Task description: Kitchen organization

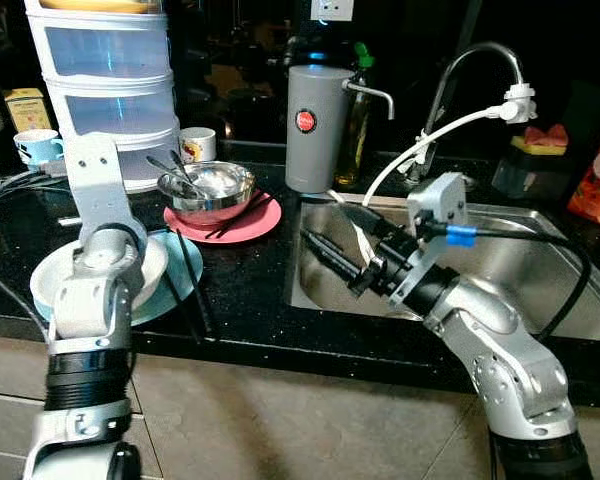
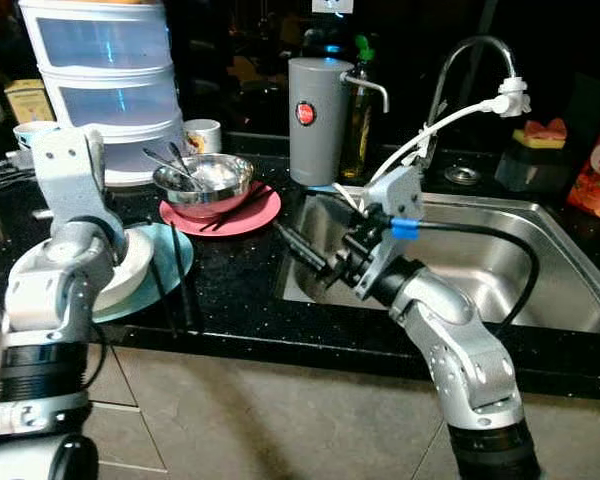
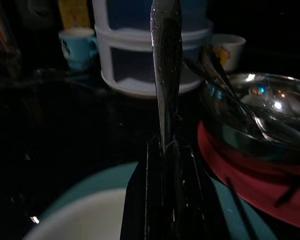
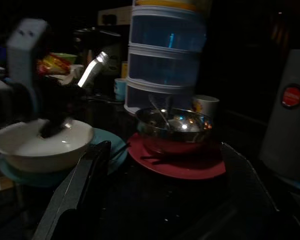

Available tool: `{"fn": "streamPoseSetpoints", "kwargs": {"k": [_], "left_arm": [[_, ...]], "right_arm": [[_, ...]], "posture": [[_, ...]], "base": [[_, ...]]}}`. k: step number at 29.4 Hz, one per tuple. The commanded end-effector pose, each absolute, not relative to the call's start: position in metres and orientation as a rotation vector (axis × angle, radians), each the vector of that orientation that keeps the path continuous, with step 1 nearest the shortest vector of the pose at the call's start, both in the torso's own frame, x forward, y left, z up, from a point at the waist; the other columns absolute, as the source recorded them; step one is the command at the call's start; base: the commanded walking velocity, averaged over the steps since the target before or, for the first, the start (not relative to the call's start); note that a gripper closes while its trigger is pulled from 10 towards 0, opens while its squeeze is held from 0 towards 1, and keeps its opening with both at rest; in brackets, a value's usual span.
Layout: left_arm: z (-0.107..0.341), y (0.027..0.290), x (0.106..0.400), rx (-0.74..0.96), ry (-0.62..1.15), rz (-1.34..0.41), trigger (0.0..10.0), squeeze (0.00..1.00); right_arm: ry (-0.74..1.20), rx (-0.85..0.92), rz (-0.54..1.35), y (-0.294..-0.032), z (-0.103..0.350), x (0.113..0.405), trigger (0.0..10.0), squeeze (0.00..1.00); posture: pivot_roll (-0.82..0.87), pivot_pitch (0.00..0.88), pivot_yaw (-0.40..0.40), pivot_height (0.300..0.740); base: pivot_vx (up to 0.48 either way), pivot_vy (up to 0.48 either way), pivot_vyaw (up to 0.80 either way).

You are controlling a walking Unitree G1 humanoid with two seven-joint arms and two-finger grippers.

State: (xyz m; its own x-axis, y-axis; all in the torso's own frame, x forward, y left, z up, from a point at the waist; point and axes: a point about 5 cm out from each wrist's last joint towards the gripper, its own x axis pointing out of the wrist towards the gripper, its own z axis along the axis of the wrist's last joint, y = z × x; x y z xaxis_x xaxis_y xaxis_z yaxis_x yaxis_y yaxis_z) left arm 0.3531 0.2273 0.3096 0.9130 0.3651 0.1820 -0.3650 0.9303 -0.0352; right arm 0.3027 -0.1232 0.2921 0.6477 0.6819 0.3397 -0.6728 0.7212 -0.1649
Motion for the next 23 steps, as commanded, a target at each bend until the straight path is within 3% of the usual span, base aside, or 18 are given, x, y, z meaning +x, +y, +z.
{"fn": "streamPoseSetpoints", "kwargs": {"k": [1,10,17,23], "left_arm": [[0.315,0.231,0.351,0.051,-0.22,0.345,10.0,0.0],[0.345,0.242,0.358,0.026,-0.243,0.118,10.0,0.0],[0.378,0.215,0.367,0.042,-0.343,-0.167,10.0,0.0],[0.389,0.176,0.369,0.126,-0.38,-0.466,10.0,0.0]], "right_arm": [[-0.408,-0.018,0.736,-0.127,0.294,0.306,10.0,0.0],[-0.432,0.005,0.627,-0.137,0.301,0.314,10.0,0.0],[-0.447,0.057,0.58,-0.144,0.305,0.319,10.0,0.0],[-0.472,0.167,0.612,-0.145,0.312,0.315,10.0,0.0]], "posture": [[0.09,0.079,-0.038,0.74],[0.09,0.082,-0.034,0.74],[0.09,0.078,-0.032,0.74],[0.08,0.073,-0.021,0.74]], "base": [[0.0,0.0,0.0],[0.0,0.0,0.0],[0.0,0.0,0.0],[0.0,0.0,0.0]]}}
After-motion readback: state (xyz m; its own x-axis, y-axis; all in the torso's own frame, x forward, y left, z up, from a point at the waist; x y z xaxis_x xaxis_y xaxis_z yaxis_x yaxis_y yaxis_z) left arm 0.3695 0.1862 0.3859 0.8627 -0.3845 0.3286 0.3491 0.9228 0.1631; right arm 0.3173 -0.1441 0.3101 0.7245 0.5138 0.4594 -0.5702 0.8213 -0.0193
